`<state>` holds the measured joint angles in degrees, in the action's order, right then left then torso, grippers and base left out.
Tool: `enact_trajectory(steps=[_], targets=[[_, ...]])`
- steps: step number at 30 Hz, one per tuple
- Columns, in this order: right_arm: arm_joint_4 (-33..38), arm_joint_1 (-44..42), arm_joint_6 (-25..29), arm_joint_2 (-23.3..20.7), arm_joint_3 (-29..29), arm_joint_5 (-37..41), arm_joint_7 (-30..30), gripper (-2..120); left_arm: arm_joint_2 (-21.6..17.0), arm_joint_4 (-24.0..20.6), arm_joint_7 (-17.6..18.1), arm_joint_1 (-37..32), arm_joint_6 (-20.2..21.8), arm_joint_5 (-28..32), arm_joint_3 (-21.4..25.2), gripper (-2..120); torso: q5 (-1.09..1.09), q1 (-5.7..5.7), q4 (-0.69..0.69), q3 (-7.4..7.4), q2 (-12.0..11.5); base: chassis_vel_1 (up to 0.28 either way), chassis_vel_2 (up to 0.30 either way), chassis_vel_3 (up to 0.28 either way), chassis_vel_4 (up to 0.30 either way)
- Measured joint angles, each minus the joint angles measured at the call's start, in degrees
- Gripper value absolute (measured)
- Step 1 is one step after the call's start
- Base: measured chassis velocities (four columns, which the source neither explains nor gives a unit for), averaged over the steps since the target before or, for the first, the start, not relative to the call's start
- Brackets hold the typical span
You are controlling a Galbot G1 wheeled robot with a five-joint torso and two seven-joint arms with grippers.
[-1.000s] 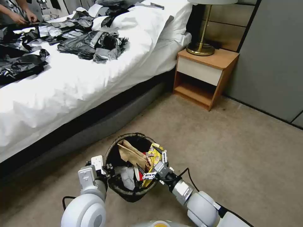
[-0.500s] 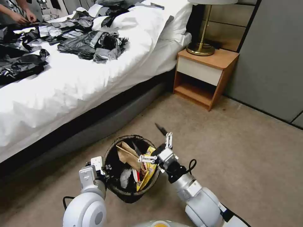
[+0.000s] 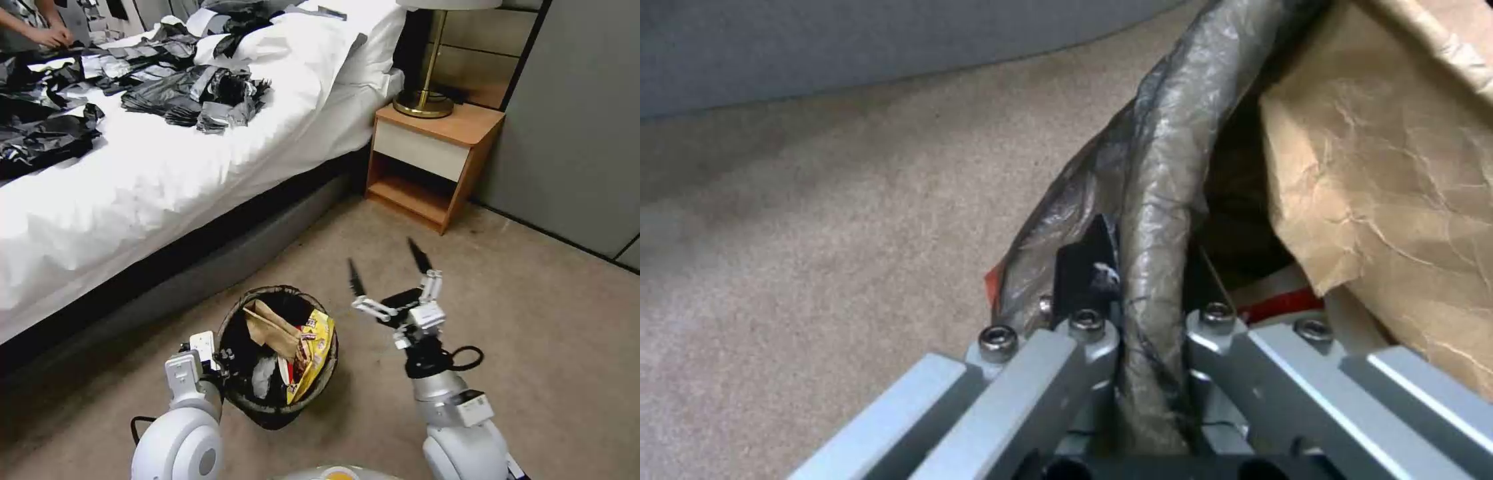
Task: Pick up the trash bin, then pick up the garbage from the floor and place it into the trash bin.
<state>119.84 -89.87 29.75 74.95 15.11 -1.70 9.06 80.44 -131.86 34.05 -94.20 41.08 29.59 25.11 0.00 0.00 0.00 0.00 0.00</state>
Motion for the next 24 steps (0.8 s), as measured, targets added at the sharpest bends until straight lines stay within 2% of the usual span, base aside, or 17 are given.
enact_trajectory(steps=[6, 13, 24], targets=[[-5.1, -1.8, 3.5, 1.7, 3.5, 0.0, 0.9, 100, -0.5, -0.3, 0.0, -0.4, -0.5, 0.0, 0.2, 0, 0.00, 0.00, 0.00, 0.00, 0.0, 0.000, 0.000, 0.000, 0.000], [-8.9, -1.0, 4.4, 1.9, 4.3, 0.6, 1.0, 100, -0.3, -1.0, -0.1, -0.6, -0.6, 0.2, 0.0, 0, 0.00, 0.00, 0.00, 0.00, 0.0, 0.000, 0.000, 0.000, 0.000], [-10.7, 1.3, 4.4, 1.8, 3.7, 0.9, 1.2, 100, -0.2, -2.4, -0.1, -1.3, -0.3, 0.3, 0.1, 0, 0.00, 0.00, 0.00, 0.01, 0.0, 0.015, 0.015, 0.013, 0.017]])
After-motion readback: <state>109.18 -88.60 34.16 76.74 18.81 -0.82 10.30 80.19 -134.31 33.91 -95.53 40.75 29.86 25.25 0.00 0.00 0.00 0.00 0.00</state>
